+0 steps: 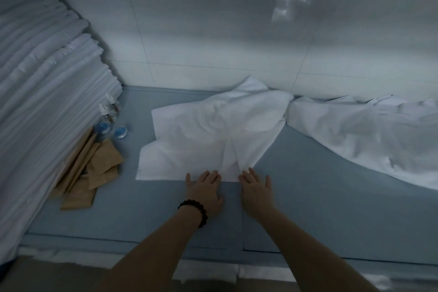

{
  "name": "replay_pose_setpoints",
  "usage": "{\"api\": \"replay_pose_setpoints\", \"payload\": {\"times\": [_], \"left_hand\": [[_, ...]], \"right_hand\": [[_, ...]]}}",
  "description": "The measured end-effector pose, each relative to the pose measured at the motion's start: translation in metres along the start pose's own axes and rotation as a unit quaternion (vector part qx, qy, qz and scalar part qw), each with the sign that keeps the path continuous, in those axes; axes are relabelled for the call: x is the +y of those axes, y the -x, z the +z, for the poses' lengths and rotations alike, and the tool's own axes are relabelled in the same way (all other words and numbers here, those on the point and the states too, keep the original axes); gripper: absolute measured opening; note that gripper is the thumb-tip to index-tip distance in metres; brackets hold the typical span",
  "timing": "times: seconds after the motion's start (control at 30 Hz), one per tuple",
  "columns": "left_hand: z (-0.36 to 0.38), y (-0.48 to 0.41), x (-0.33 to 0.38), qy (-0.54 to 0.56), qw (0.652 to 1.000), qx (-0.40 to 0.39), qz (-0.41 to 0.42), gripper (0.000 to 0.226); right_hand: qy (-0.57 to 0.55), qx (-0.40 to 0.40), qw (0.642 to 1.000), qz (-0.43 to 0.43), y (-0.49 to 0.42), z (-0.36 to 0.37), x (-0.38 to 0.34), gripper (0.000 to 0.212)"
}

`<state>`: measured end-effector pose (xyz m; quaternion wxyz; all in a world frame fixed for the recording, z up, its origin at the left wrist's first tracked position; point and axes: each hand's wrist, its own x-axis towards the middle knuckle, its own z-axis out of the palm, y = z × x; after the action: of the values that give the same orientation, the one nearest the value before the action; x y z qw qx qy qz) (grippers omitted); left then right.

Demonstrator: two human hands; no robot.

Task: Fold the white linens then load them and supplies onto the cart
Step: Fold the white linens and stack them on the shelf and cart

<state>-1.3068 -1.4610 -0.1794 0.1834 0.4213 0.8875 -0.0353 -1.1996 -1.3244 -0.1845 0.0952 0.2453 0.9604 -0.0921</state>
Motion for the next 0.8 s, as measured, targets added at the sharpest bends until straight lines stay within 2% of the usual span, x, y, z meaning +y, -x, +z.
{"api": "replay_pose_setpoints", "payload": {"times": [0.27, 0.5, 0.6, 0.67, 0.8], "left_hand": [[0.019, 0.057, 0.005, -0.006, 0.999, -0.038, 0.038, 0.072], [0.036, 0.093, 0.018, 0.017, 1.000, -0.009, 0.025, 0.072], [0.038, 0.103, 0.026, 0.046, 0.999, 0.022, 0.003, 0.068], [0.030, 0.102, 0.030, 0.055, 0.996, 0.059, -0.022, 0.066], [-0.005, 0.083, 0.021, 0.087, 0.972, 0.201, -0.083, 0.064]], "right_hand": [[0.022, -0.040, 0.999, 0.010, 0.069, 0.015, -0.014, 0.059], [0.029, -0.043, 0.999, -0.005, 0.106, 0.023, -0.018, 0.060], [0.017, -0.044, 0.999, -0.017, 0.112, 0.019, -0.020, 0.058], [-0.017, -0.012, 1.000, -0.022, 0.110, 0.010, -0.021, 0.056], [-0.051, 0.092, 0.994, -0.016, 0.079, -0.030, -0.014, 0.059]]}}
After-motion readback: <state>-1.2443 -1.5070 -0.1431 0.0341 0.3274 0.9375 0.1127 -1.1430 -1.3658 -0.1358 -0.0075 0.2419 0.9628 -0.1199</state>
